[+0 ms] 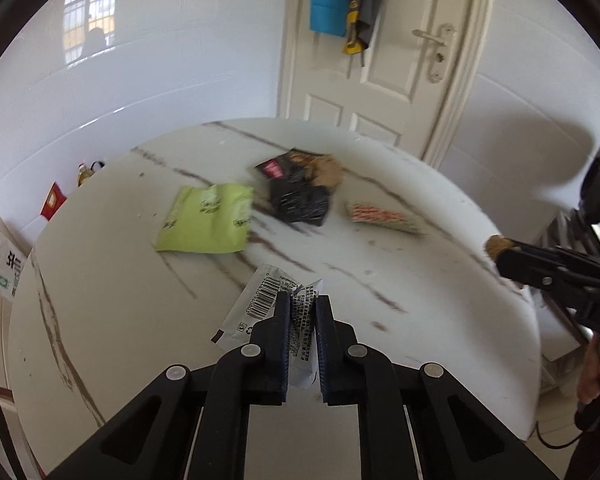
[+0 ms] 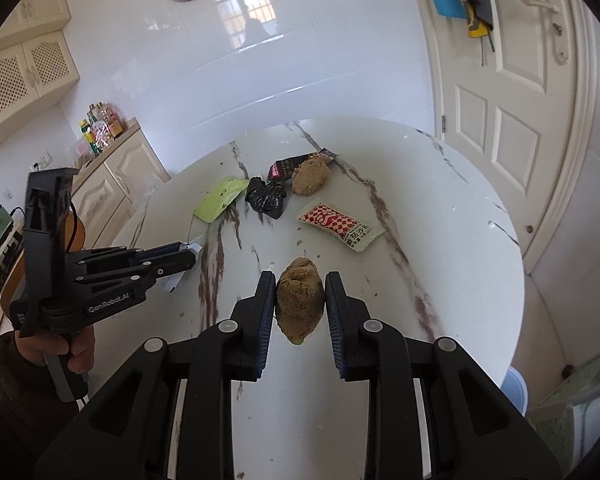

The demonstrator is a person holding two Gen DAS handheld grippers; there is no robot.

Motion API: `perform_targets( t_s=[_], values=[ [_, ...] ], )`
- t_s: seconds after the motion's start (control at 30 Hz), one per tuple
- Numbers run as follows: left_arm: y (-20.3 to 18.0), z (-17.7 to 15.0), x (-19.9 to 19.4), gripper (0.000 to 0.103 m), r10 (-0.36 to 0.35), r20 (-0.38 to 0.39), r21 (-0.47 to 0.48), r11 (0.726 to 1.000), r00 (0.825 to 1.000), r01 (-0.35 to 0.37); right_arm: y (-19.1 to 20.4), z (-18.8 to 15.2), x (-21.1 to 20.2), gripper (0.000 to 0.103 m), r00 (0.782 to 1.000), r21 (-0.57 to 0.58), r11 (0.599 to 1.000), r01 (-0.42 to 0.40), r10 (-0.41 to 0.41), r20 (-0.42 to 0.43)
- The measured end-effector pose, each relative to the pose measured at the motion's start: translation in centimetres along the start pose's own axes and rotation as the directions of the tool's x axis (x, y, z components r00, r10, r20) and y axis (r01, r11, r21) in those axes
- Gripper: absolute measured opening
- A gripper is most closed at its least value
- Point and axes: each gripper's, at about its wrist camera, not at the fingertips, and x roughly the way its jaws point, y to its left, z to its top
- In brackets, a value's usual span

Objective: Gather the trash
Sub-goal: 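Carry wrapper and roll to the blue bin and open the left tool, then open the right tool to drop the brown roll into the bin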

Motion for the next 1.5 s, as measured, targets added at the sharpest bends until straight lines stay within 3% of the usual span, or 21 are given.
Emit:
perform_targets(
  t_s=[0.23, 0.43, 0.63, 0.73, 0.97, 1.13, 1.17, 1.2, 1.27, 1.5],
  values=[
    [-7.3, 0.7, -3.1, 0.008, -0.065, 0.062, 0.099, 0.993, 0.996, 0.059, -1.3, -1.5, -4.3, 0.024, 0.998, 0.023, 0.999, 0.023, -0.024, 0.054],
    [-15.7, 1.1, -2.5, 0.008, -0.155, 0.041, 0.207, 0.968, 0.987, 0.143, -5.7, -4.3, -10.0, 0.024, 0.987, 0.092, 0.989, 0.112, -0.121, 0.103],
    [-25.0, 1.1, 1.7, 0.008, -0.248, -0.065, 0.297, 0.920, 0.967, 0.256, -12.3, -8.1, -14.6, 0.024, 0.967, 0.216, 0.955, 0.201, -0.228, 0.111],
    [-28.9, 1.1, 4.9, 0.008, -0.283, -0.149, 0.299, 0.900, 0.947, 0.316, -15.4, -10.0, -15.7, 0.024, 0.956, 0.273, 0.930, 0.245, -0.279, 0.093],
    [-33.8, 2.1, 12.3, 0.008, -0.263, -0.250, 0.319, 0.886, 0.932, 0.336, -21.3, -13.4, -16.0, 0.024, 0.957, 0.386, 0.890, 0.243, -0.284, 0.053],
    [-35.8, 3.2, 17.5, 0.016, -0.216, -0.287, 0.328, 0.894, 0.933, 0.307, -24.2, -14.7, -15.4, 0.024, 0.963, 0.424, 0.878, 0.223, -0.266, 0.045],
    [-36.0, 3.3, 18.1, 0.026, -0.203, -0.289, 0.332, 0.895, 0.935, 0.297, -24.7, -14.9, -15.3, 0.024, 0.964, 0.429, 0.876, 0.218, -0.263, 0.046],
    [-36.3, 3.2, 18.1, 0.043, -0.195, -0.287, 0.334, 0.897, 0.938, 0.289, -25.1, -15.1, -15.2, 0.024, 0.964, 0.433, 0.875, 0.218, -0.262, 0.045],
    [-36.8, 3.4, 18.7, 0.055, -0.172, -0.259, 0.348, 0.901, 0.950, 0.258, -25.8, -15.3, -14.9, 0.024, 0.966, 0.444, 0.872, 0.208, -0.253, 0.045],
    [-37.4, 4.2, 19.3, 0.059, -0.141, -0.204, 0.346, 0.915, 0.969, 0.206, -26.8, -15.3, -13.3, 0.025, 0.968, 0.454, 0.867, 0.204, -0.247, 0.036]
  ],
)
